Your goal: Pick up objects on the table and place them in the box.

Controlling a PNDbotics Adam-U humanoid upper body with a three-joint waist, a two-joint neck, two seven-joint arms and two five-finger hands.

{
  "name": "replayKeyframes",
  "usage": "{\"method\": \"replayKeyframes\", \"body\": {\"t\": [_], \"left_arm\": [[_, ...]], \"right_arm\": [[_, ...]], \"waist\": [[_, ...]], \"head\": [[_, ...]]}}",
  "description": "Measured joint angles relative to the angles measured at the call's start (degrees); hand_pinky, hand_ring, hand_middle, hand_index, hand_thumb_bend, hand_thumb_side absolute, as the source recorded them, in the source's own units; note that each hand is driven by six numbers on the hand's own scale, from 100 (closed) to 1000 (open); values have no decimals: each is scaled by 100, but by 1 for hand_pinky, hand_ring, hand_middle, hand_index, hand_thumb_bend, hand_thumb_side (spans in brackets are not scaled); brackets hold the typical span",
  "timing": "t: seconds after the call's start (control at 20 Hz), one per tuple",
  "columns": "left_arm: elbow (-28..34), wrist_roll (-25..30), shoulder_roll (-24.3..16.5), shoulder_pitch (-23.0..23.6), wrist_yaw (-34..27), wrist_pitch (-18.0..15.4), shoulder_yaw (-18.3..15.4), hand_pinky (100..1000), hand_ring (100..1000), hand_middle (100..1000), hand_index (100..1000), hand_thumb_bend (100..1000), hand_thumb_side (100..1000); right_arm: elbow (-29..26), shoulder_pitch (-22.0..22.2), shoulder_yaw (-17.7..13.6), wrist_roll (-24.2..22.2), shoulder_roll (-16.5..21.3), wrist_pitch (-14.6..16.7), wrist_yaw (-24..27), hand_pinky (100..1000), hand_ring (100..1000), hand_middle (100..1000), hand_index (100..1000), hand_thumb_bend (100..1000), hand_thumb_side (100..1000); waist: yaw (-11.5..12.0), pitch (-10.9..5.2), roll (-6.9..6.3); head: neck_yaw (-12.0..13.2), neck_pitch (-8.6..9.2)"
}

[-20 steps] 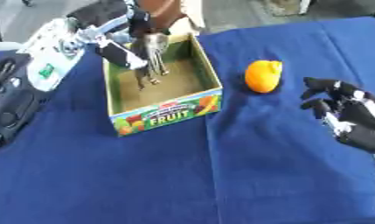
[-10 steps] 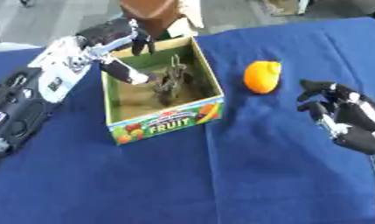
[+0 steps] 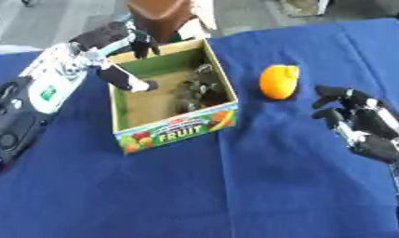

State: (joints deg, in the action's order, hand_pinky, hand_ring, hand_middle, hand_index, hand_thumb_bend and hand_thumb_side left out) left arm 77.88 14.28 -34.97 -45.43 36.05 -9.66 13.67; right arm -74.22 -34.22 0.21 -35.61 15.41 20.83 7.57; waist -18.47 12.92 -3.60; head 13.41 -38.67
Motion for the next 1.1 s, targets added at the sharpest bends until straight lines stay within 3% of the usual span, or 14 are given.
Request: {"method": "replayKeyframes", "body": {"t": [0.3,0.55,0.75,0.95,1.0,1.1], "left_arm": [[875,-545,-218,754,-557,328,-694,576,509,460,720,452,133],[1594,-989,-230,1454,-1003,705,-1258,571,507,458,721,436,109],[2159,-1340,-150,2016,-1353,936,-1447,569,507,458,722,431,101],[2773,-1716,-128,2606,-1733,1109,-1484,569,507,458,722,431,101],[2904,-1808,-129,2702,-1830,1159,-1486,566,506,458,721,415,100],[3103,-1985,-100,2878,-2009,1244,-1505,566,506,458,722,413,100]], "right_arm": [[37,-50,-80,106,179,111,-9,701,1000,647,825,100,258],[207,-386,-150,211,567,354,-74,702,1000,657,829,100,240],[483,-748,-156,262,935,667,-271,702,1000,666,833,100,225],[773,-866,-117,343,1070,1021,-474,702,1000,666,833,100,225],[830,-868,-106,363,1072,1086,-512,720,1000,725,852,100,192],[994,-957,-65,349,1160,1198,-598,723,1000,738,859,100,177]], "waist": [[215,5,68],[440,28,140],[586,49,188],[554,48,193],[549,48,196],[677,48,253]], "head": [[-160,1],[-311,3],[-411,16],[-422,16],[-422,15],[-455,13]]}}
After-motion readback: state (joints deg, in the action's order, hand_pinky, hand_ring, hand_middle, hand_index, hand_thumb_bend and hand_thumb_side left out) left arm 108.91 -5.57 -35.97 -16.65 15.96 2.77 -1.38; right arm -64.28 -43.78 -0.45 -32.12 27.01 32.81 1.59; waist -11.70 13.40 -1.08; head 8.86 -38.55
